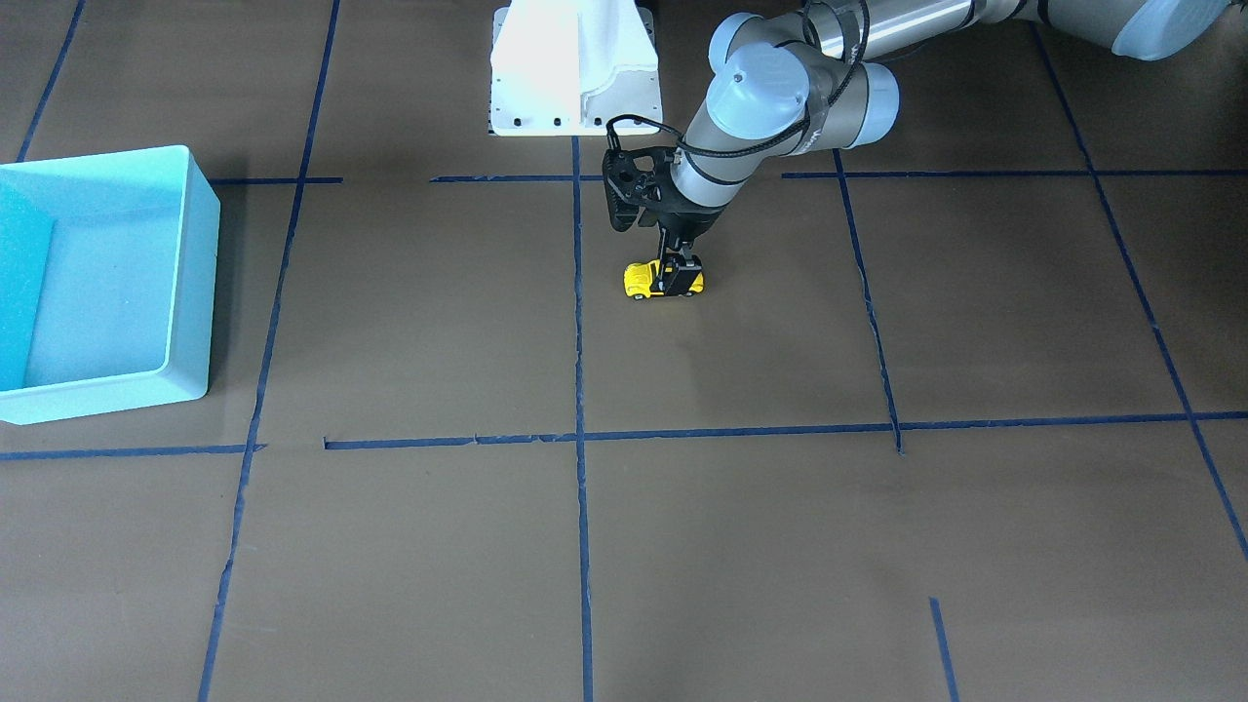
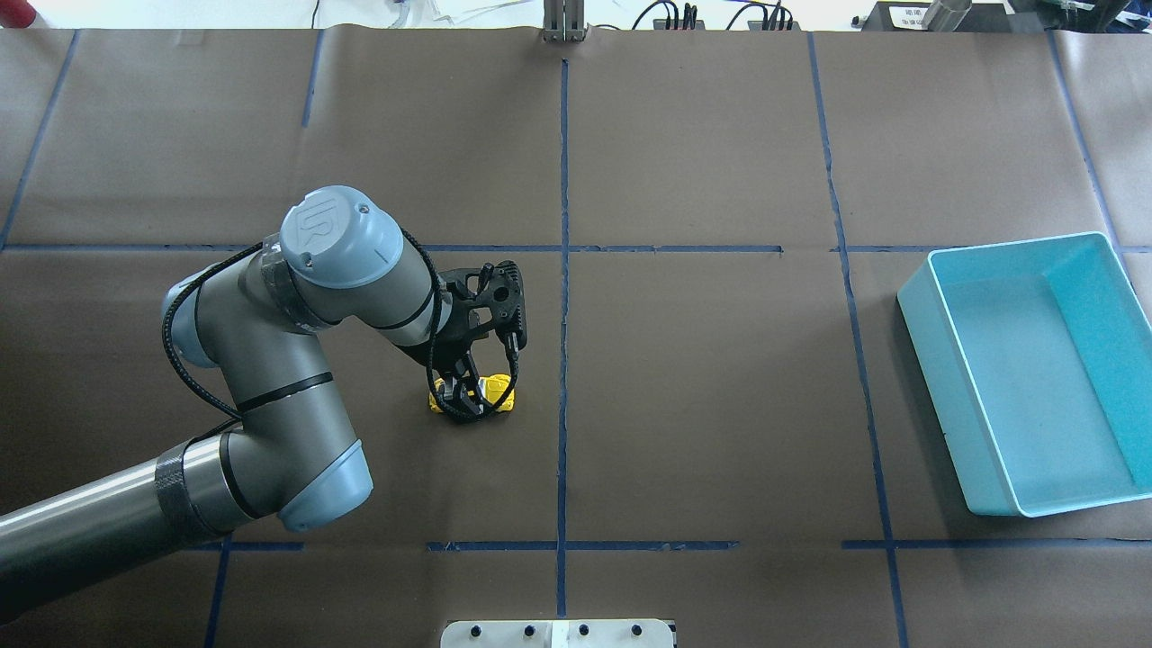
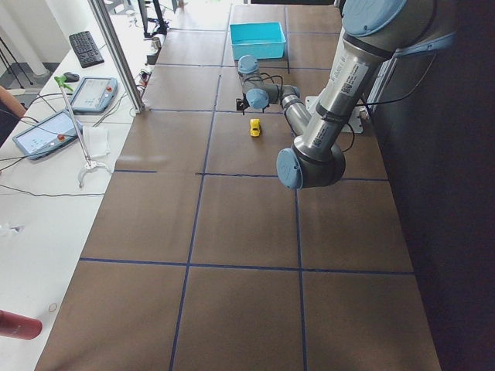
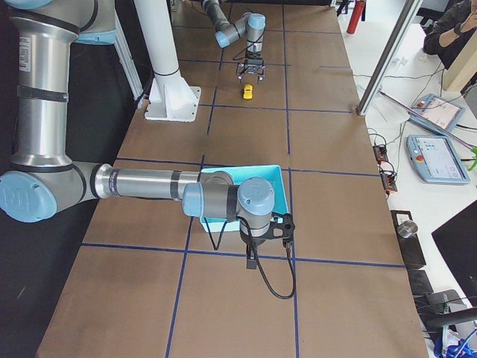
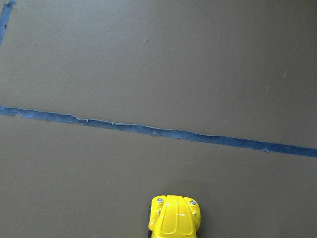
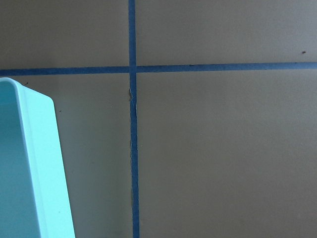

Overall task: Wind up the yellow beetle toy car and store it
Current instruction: 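Press the car with the left gripper and drag it back along the table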

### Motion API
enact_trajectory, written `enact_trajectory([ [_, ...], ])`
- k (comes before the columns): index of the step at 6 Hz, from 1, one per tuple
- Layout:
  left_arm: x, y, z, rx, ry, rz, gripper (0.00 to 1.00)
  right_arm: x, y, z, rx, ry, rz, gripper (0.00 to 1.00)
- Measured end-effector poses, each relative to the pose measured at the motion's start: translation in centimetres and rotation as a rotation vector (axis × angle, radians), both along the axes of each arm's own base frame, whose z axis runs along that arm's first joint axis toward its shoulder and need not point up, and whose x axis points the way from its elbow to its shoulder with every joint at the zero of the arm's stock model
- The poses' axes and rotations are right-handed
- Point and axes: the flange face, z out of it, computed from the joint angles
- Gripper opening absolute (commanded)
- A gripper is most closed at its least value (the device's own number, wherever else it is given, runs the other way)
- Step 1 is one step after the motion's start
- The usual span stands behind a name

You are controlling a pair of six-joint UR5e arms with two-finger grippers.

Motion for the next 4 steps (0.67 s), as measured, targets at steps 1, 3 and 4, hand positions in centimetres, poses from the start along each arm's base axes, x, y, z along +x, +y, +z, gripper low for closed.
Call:
enact_trajectory([
  [1,0.4,-0.1,0.7,-0.004,-0.015,-0.002,1.0,0.0,0.2,0.2,-0.004,0.0,0.0,1.0],
  [3,1.4,-0.8,2.3,-0.001,-0.044,-0.018,0.97,0.0,0.6,0.5,-0.011,0.0,-0.001,1.0],
  [4,1.8,-1.0,2.8,0.009,-0.053,-0.032,0.91,0.0,0.6,0.5,-0.011,0.0,-0.001,1.0],
])
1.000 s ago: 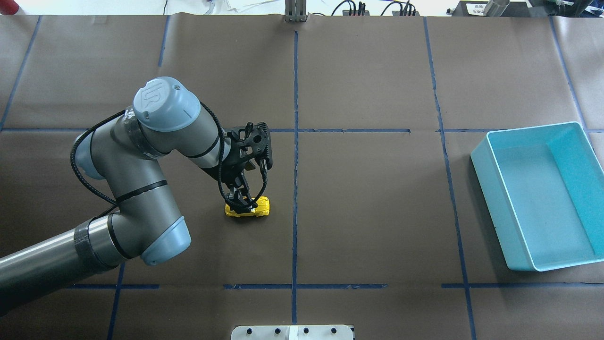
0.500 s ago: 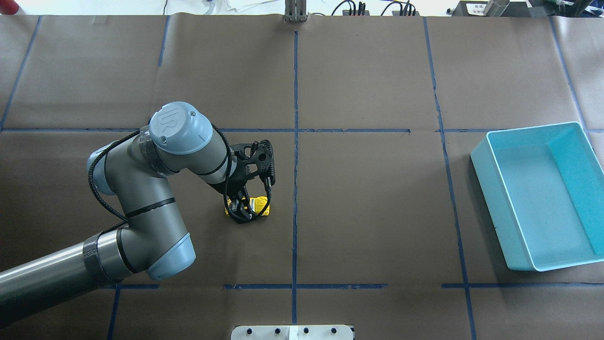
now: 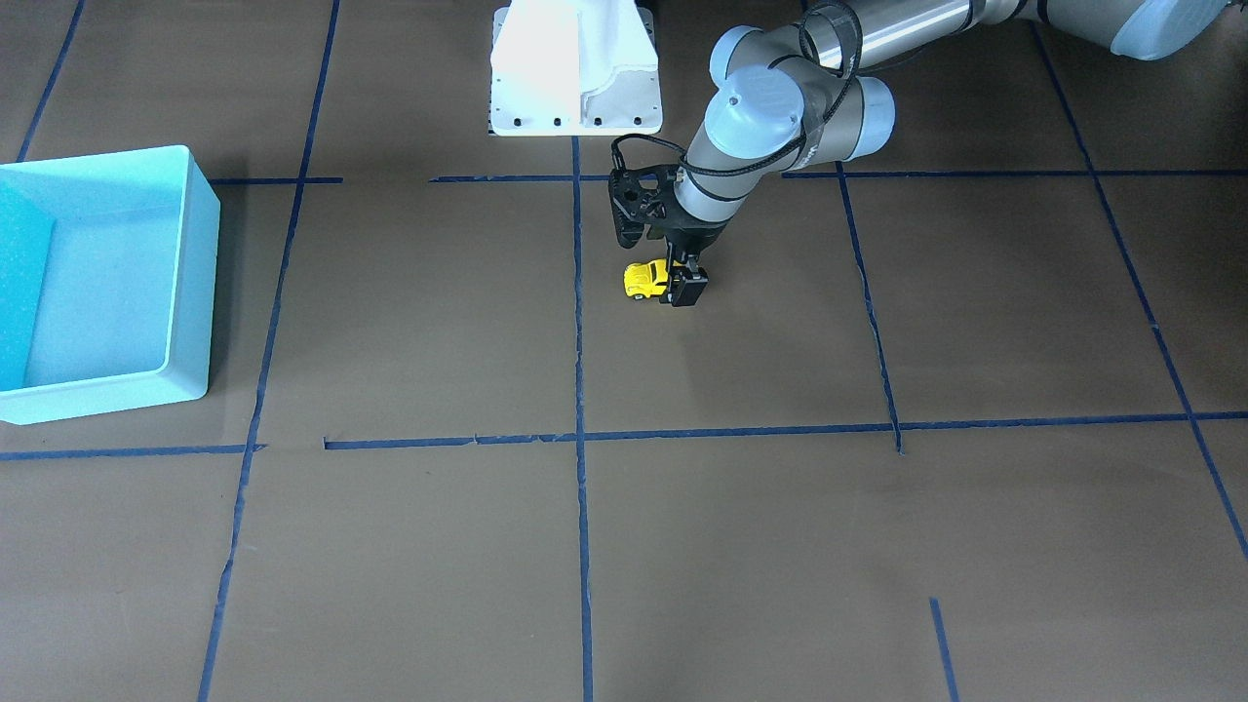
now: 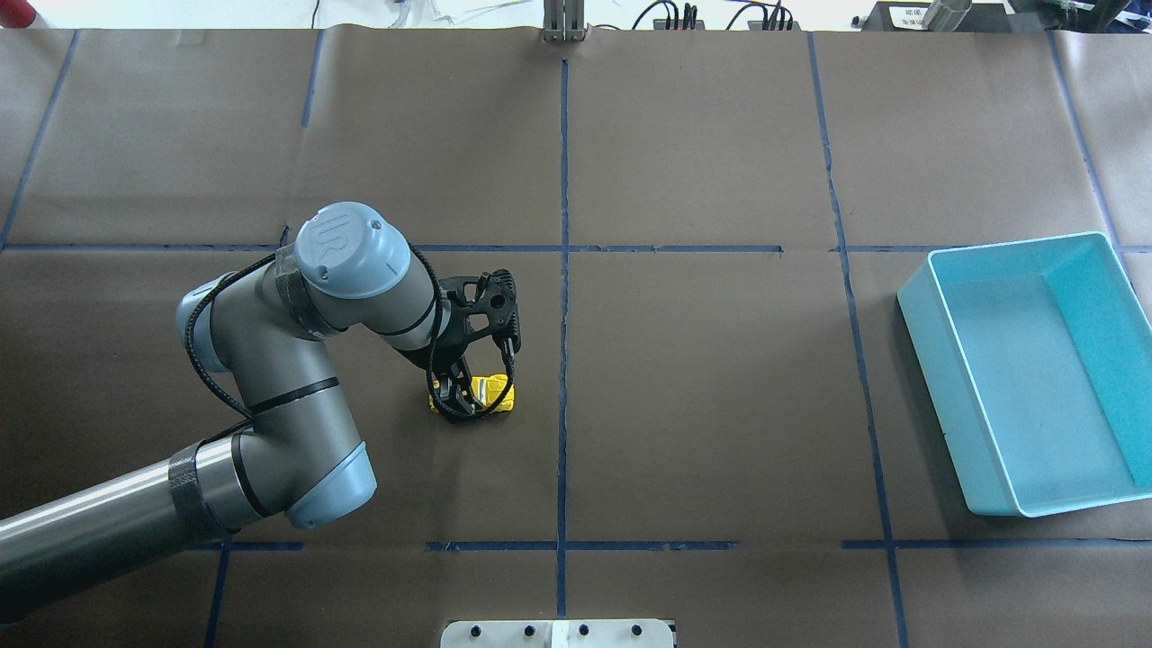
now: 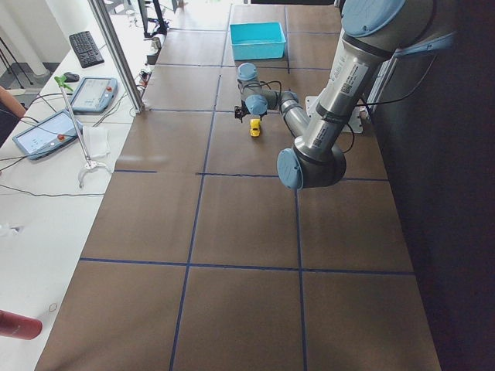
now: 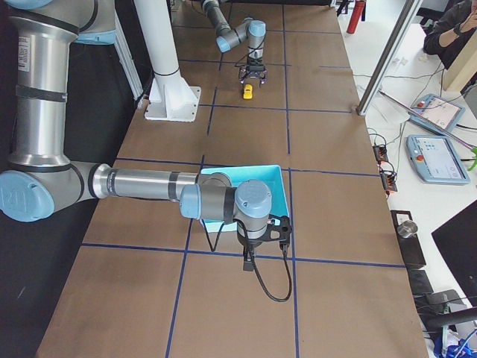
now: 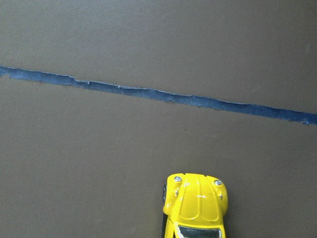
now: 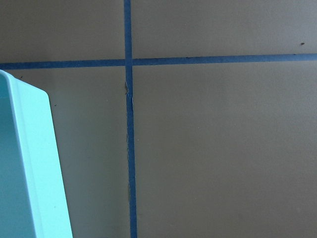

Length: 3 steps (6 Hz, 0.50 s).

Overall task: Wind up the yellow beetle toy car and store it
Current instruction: 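Press the car with the left gripper and drag it back along the table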

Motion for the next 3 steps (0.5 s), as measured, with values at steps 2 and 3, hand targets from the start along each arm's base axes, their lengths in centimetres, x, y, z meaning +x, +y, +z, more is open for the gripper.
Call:
enact_trajectory([
  [2,0.37,-0.09,0.04,0.002,-0.003,-0.007,0.86,0.0,0.11,0.11,-0.003,-0.002,0.001,1.0],
  [3,0.23,0.04,-0.06,0.001,0.001,-0.007,0.86,0.0,0.26,0.25,-0.007,-0.002,0.001,1.0],
])
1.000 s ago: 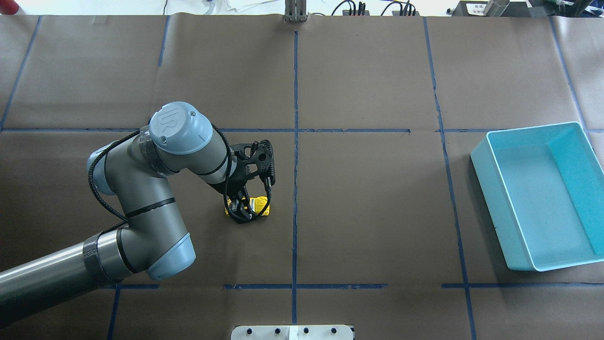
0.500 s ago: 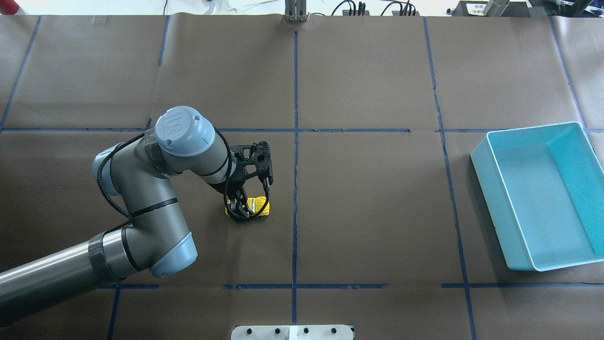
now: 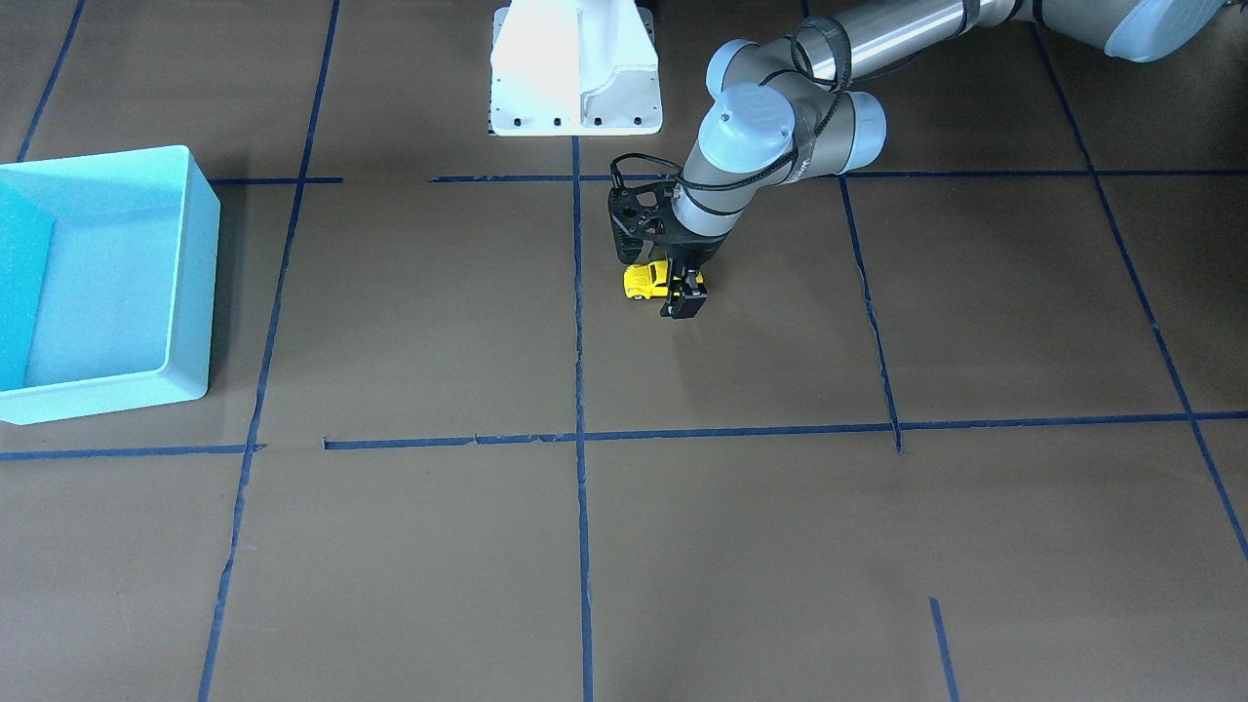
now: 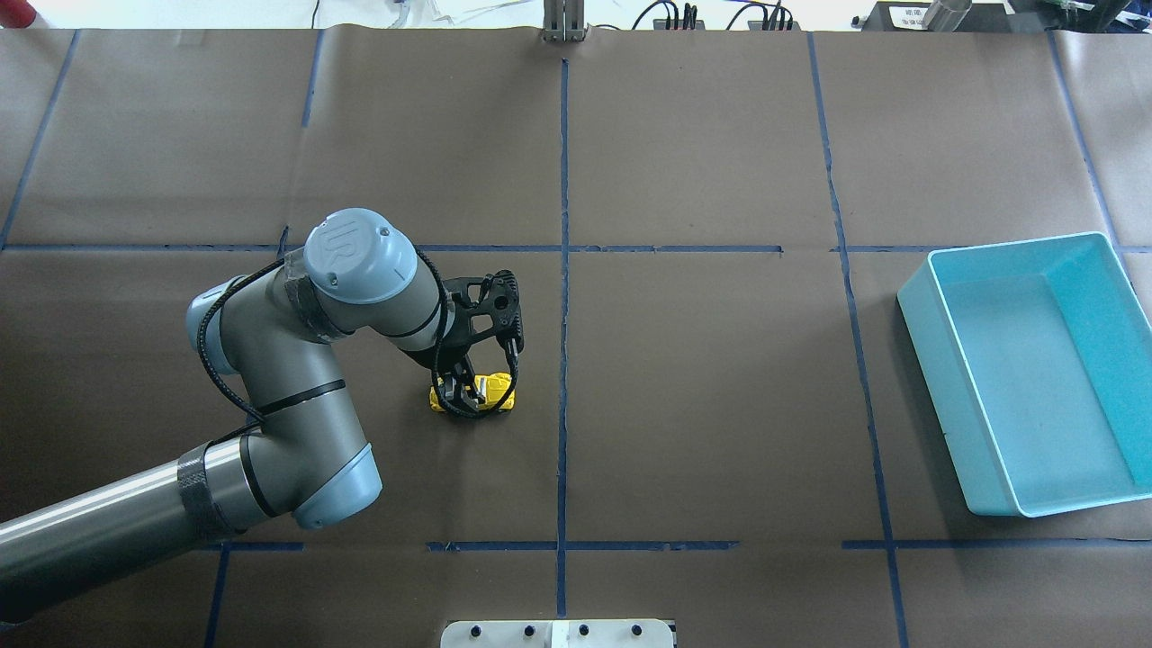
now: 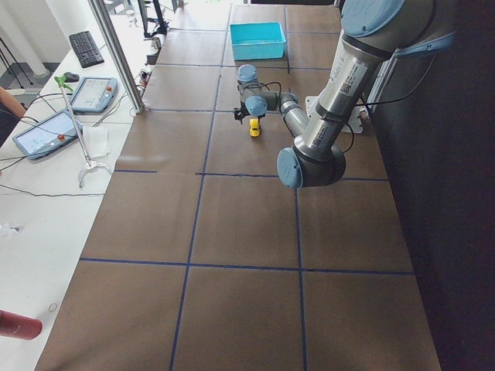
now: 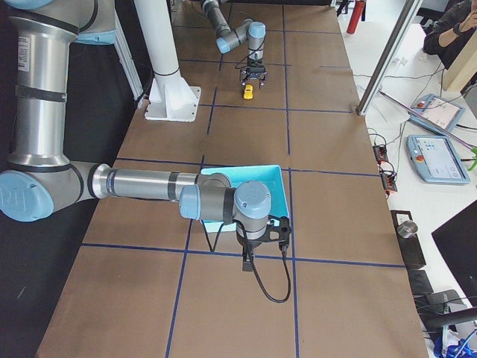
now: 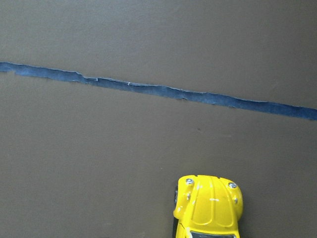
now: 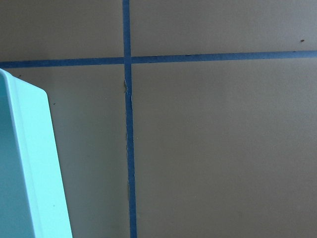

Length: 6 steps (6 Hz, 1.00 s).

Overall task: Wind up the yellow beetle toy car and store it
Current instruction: 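Press the car with the left gripper and drag it back along the table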

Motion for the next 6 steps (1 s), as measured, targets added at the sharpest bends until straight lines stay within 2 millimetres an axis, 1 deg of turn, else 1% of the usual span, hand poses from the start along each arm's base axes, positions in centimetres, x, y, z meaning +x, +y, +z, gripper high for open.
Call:
enact_trajectory([
  [2,-0.5,0.3,-0.5,0.001,0.014,0.002,0.86,0.0,0.3,0.3,-0.005,0.001,-0.001,1.0],
  [6,0.7,1.6,-0.2,0.004,0.001,0.029,0.85,0.0,0.3,0.3,-0.007,0.002,-0.001,1.0],
])
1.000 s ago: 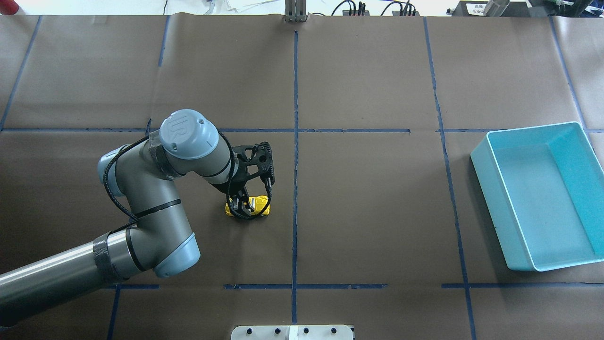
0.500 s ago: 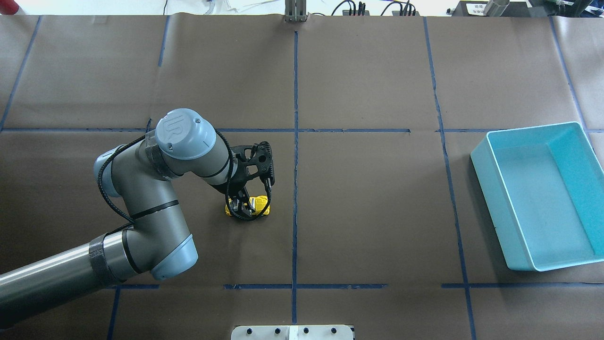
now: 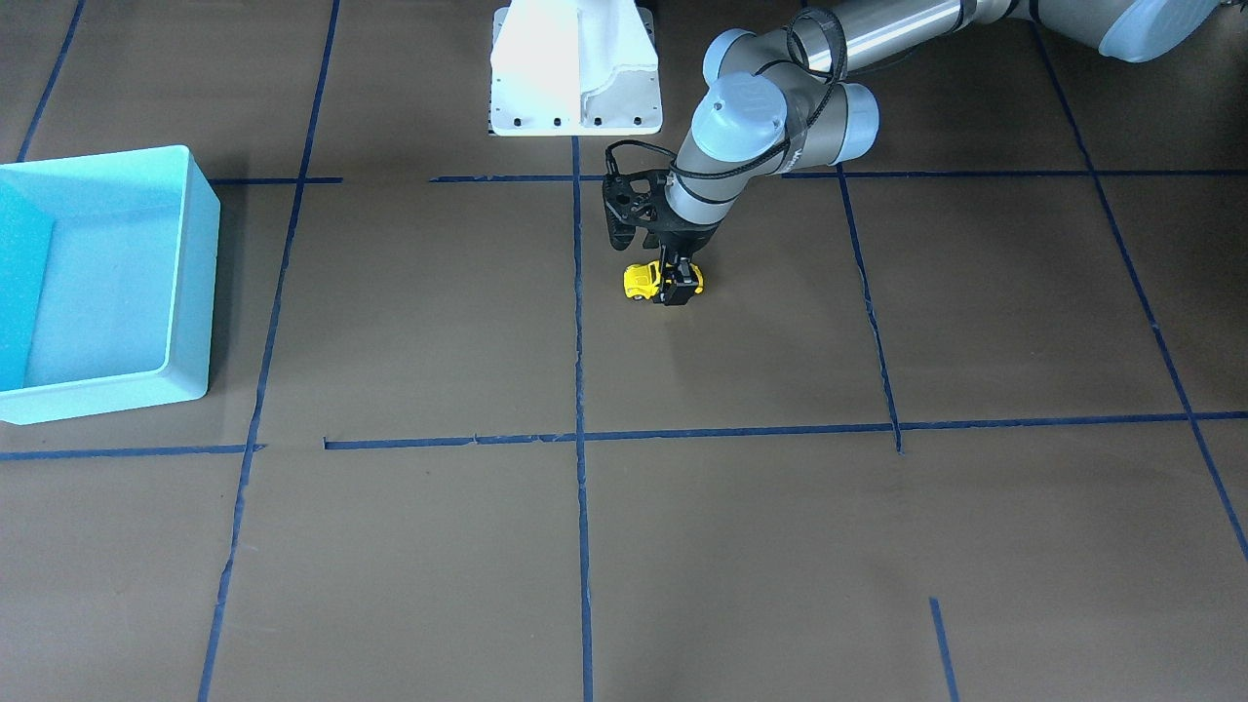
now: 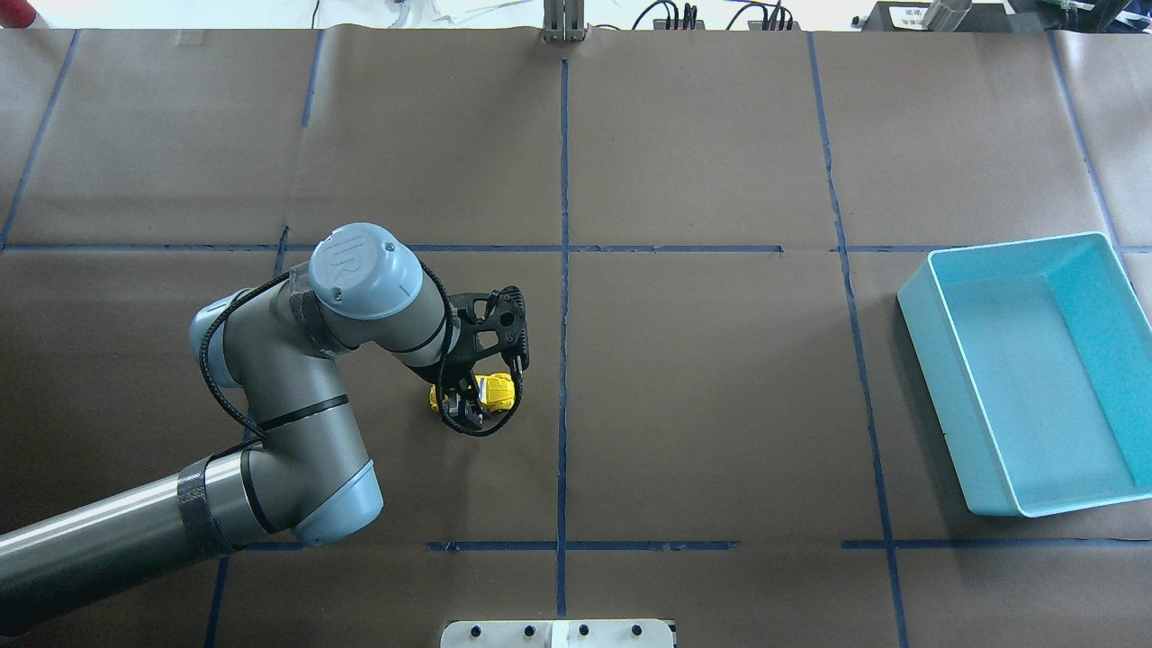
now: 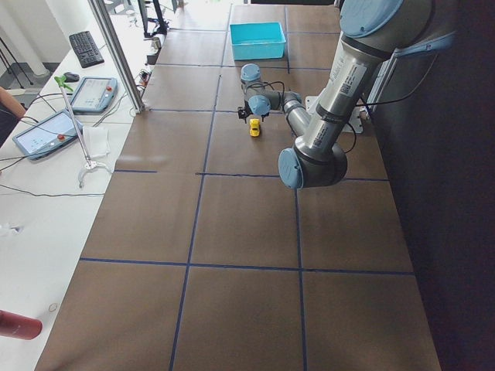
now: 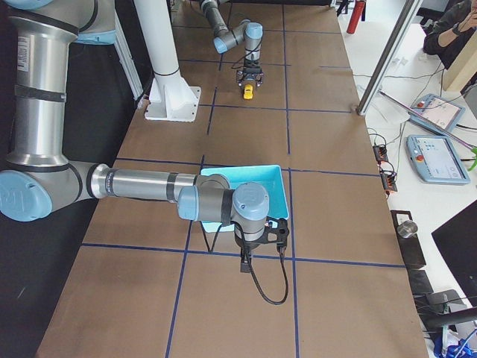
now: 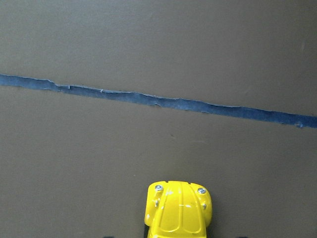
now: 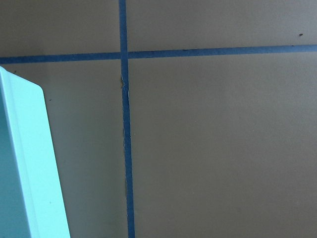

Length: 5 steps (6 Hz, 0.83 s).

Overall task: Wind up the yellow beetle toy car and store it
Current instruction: 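Press the car with the left gripper and drag it back along the table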

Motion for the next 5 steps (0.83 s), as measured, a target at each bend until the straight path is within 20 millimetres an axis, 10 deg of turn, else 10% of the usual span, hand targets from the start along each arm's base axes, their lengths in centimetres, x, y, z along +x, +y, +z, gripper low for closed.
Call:
enact_trajectory([
  [5,0.7,1.4,-0.1,0.006,-0.001,0.02,0.04,0.0,0.1,0.6,-0.011,0.0,-0.001,1.0],
])
